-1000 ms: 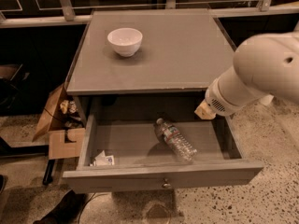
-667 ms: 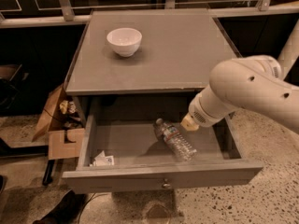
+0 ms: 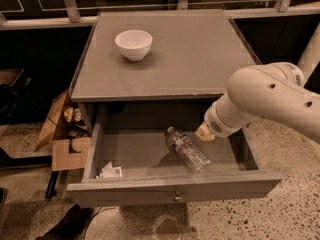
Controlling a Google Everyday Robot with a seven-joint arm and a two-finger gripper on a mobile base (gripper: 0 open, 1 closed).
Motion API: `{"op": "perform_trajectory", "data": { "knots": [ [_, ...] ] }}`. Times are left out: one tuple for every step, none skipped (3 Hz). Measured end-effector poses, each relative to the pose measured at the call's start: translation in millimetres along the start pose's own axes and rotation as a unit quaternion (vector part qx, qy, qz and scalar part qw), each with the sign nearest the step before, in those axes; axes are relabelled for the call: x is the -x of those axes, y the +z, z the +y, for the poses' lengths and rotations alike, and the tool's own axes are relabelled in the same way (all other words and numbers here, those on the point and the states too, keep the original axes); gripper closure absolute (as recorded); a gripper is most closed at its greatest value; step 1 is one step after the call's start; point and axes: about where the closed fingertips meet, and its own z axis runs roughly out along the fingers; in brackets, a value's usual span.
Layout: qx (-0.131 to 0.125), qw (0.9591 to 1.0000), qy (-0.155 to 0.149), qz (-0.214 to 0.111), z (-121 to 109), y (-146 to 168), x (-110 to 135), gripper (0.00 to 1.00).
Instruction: Pick water bottle from top drawer and place on counter
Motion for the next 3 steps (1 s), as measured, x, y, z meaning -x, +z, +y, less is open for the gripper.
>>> {"op": "perform_trajectory", "data": {
  "knots": [
    [-0.003,0.9999,0.014,-0.006,-0.7,7.8,-8.9,0.83],
    [-0.003,0.9996,0.025,-0.010,1.8,17.3,-14.8,0.59],
    [0.001,0.9994,0.032,-0.011,4.1,26.6,-18.3,0.36]
  ]
}}
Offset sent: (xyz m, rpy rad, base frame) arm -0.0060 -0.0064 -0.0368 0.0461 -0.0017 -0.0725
